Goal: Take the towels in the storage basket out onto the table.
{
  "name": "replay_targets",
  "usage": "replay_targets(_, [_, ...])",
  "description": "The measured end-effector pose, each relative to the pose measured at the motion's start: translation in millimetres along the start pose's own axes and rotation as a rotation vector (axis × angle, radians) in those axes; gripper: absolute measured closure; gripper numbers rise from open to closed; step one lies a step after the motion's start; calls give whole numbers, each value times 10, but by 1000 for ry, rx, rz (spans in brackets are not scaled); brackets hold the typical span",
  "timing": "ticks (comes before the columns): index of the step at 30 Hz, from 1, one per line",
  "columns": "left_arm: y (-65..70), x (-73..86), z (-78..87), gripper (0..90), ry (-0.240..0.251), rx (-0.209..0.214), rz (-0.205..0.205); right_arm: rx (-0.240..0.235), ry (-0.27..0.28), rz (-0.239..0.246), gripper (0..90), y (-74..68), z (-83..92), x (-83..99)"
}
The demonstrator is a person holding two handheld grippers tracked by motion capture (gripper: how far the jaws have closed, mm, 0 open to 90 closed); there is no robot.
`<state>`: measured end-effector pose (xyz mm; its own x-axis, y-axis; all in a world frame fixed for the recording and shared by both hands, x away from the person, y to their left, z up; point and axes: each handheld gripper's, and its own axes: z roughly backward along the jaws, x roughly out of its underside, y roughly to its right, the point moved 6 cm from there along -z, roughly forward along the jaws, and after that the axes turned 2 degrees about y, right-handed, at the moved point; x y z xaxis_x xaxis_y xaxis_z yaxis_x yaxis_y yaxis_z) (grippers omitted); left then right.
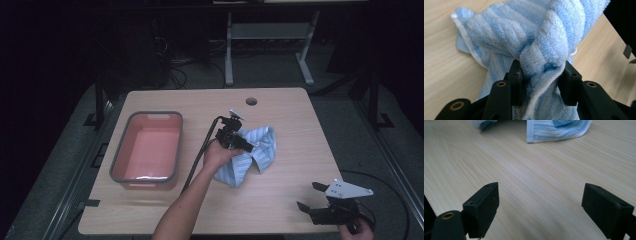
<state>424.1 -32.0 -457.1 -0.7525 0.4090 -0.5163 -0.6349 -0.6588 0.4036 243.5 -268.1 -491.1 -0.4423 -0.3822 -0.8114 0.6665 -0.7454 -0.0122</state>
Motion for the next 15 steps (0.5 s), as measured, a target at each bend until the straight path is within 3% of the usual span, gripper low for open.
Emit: replay_targets(15, [2, 85, -87, 482, -6, 14, 13, 2, 1, -1, 138, -8, -1, 2])
